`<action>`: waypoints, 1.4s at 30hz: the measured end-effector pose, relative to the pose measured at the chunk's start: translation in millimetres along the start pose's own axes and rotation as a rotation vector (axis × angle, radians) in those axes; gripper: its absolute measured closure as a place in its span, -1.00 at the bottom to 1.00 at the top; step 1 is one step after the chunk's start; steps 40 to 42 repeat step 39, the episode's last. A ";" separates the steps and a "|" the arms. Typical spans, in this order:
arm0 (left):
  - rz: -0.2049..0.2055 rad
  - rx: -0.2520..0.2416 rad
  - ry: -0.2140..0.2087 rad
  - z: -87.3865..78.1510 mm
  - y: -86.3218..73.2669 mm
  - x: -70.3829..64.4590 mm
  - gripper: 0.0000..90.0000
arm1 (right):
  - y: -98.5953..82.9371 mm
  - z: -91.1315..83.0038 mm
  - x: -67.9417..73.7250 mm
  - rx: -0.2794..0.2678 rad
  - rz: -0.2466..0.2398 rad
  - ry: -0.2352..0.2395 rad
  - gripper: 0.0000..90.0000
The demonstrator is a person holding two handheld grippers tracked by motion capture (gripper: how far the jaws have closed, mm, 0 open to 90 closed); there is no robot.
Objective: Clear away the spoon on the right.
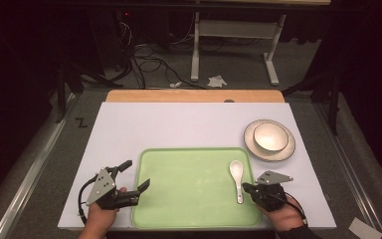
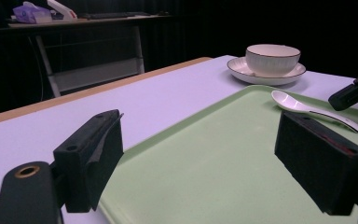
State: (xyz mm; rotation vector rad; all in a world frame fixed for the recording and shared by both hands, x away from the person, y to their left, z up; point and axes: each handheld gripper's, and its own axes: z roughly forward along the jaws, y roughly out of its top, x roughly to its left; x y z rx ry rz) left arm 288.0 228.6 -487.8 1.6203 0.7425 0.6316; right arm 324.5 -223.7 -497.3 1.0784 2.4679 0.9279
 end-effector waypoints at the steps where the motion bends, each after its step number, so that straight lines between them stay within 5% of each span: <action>1: 0.000 0.000 0.000 0.0 0.0 0.0 -0.66 | 0.1 -0.1 0.6 0.003 0.000 -0.002 0.97; 8: 0.001 0.000 0.000 -0.2 0.0 0.0 -0.66 | 0.3 -0.8 0.2 -0.005 0.002 -0.005 0.64; 14: 0.005 0.004 -0.001 0.2 -0.1 0.0 -0.66 | 1.2 -6.1 -3.0 -0.036 0.014 -0.005 0.11; 25: 0.011 0.019 -0.004 1.7 -0.8 -0.9 -0.66 | 5.3 -28.9 -12.2 -0.216 0.065 0.016 -0.94; 35: 0.021 0.040 -0.011 3.8 -1.9 -2.3 -0.66 | 5.6 -47.7 -21.1 -0.398 0.090 0.017 -0.97; 42: 0.021 0.047 -0.013 4.9 -2.4 -2.9 -0.66 | 2.8 -53.4 -25.0 -0.428 0.105 0.002 -0.97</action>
